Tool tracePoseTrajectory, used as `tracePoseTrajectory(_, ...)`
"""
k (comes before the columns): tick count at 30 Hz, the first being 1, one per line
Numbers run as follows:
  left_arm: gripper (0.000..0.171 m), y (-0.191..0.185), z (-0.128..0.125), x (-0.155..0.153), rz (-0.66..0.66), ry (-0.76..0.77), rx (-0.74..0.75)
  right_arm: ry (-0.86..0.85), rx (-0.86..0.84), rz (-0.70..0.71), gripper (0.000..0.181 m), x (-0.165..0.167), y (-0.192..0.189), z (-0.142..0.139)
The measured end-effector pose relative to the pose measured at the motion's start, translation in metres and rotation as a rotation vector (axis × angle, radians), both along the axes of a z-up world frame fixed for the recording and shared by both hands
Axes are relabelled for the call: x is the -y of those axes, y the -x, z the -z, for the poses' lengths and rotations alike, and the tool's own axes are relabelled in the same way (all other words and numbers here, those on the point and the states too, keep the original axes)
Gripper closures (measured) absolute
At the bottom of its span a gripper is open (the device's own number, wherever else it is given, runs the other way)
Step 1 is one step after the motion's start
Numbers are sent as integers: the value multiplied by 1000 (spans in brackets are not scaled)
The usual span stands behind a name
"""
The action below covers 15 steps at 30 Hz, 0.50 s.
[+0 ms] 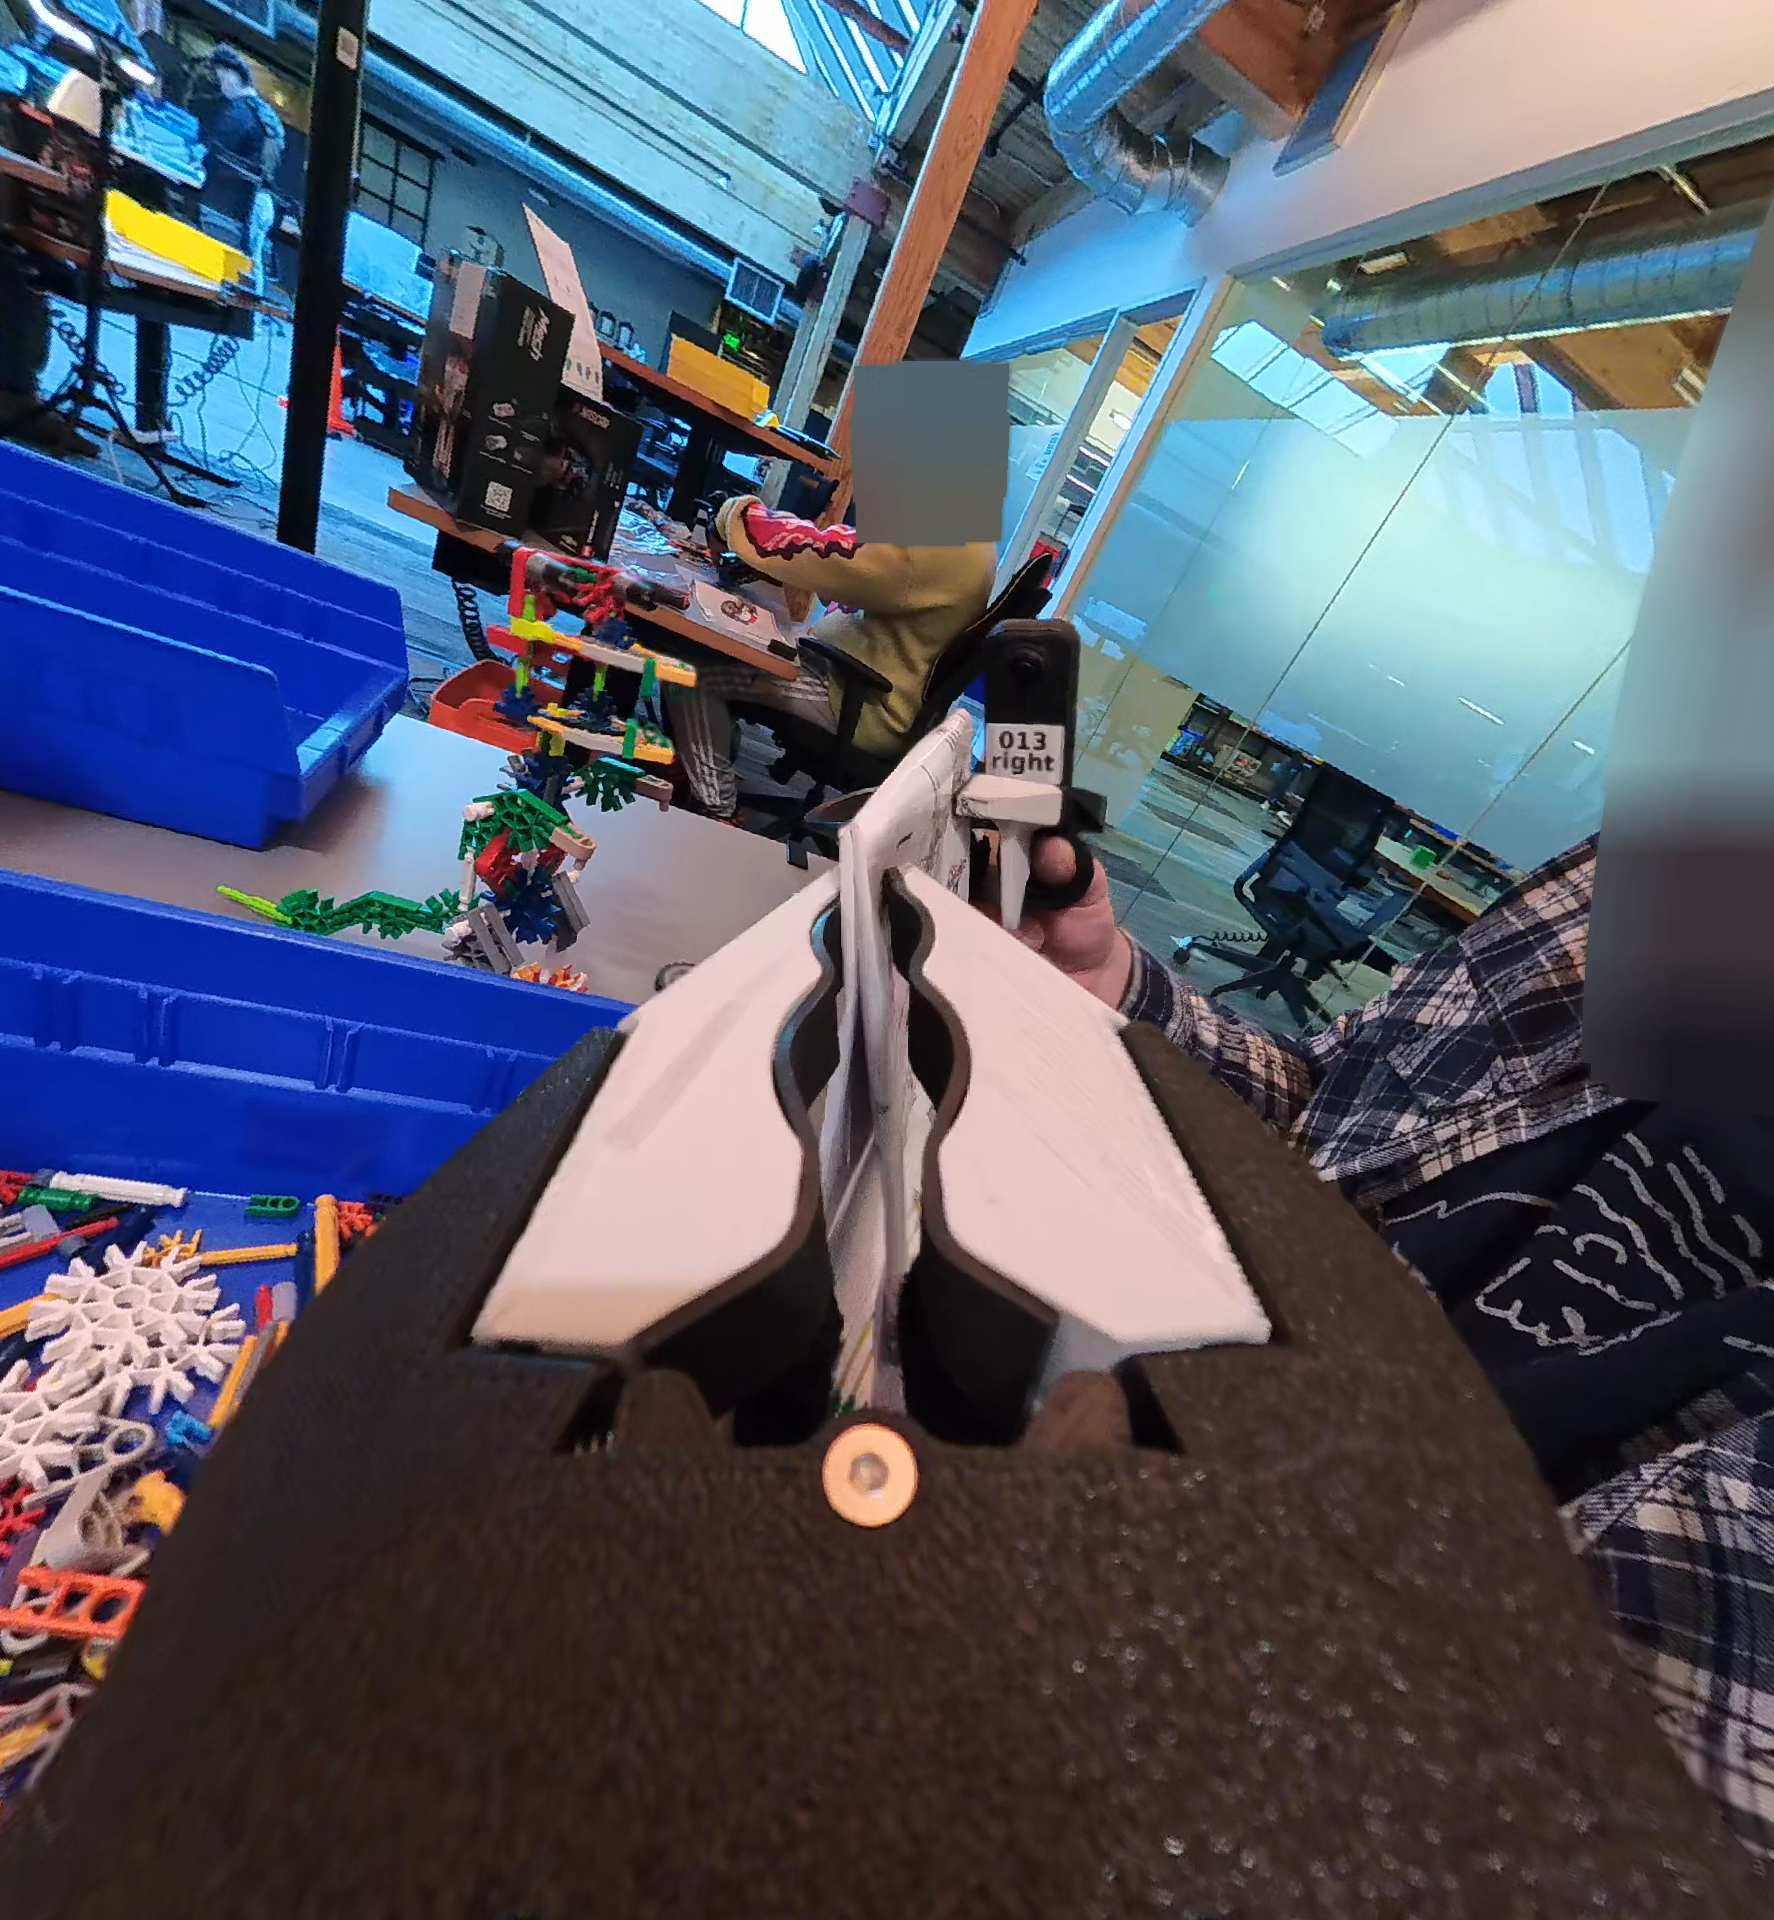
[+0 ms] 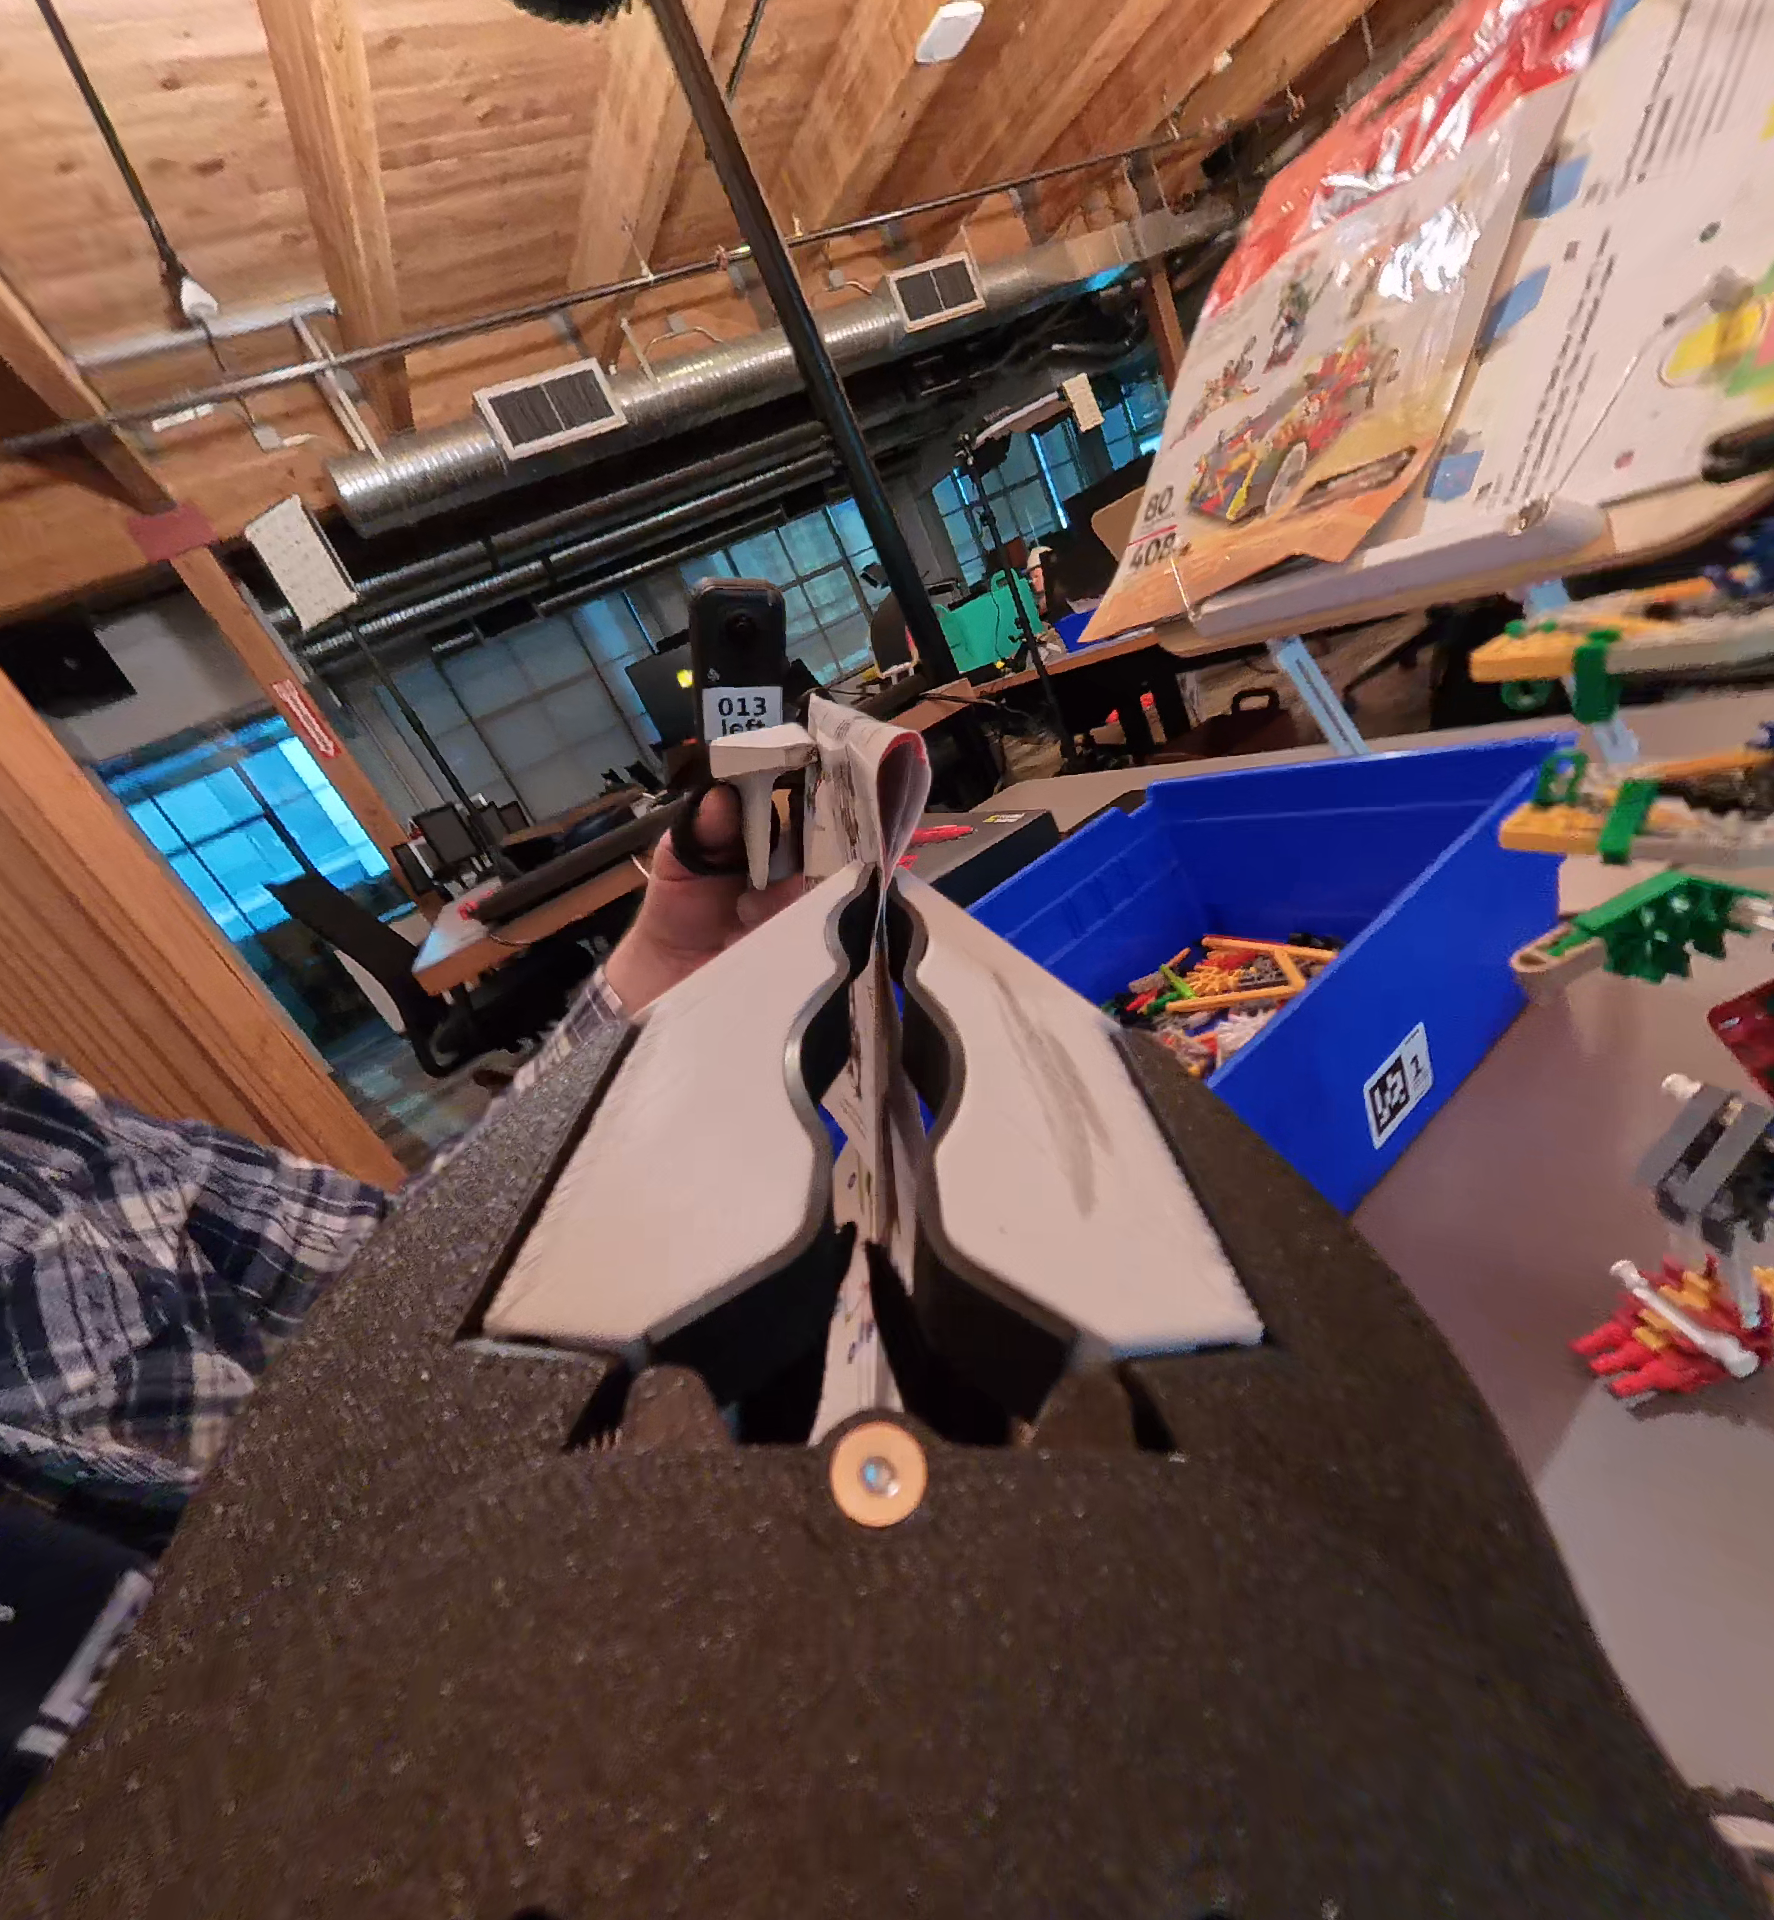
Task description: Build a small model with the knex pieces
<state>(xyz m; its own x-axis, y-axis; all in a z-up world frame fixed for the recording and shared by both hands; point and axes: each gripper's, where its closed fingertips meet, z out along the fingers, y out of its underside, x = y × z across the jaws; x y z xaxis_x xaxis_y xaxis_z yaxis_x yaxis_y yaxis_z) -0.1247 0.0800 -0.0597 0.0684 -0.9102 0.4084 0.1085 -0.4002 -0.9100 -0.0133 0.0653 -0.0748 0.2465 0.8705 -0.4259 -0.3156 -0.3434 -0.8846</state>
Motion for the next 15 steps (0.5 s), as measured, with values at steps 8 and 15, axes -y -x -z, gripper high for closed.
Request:
tracePoseTrajectory(8, 164, 2, -4, 4, -7, -71, -6, -221, 138, 60, 181, 11, 3, 1)
tracePoseTrajectory(15, 162, 2, -4, 4, -8, -79, -4, -264, 172, 80, 181, 12, 3, 3)
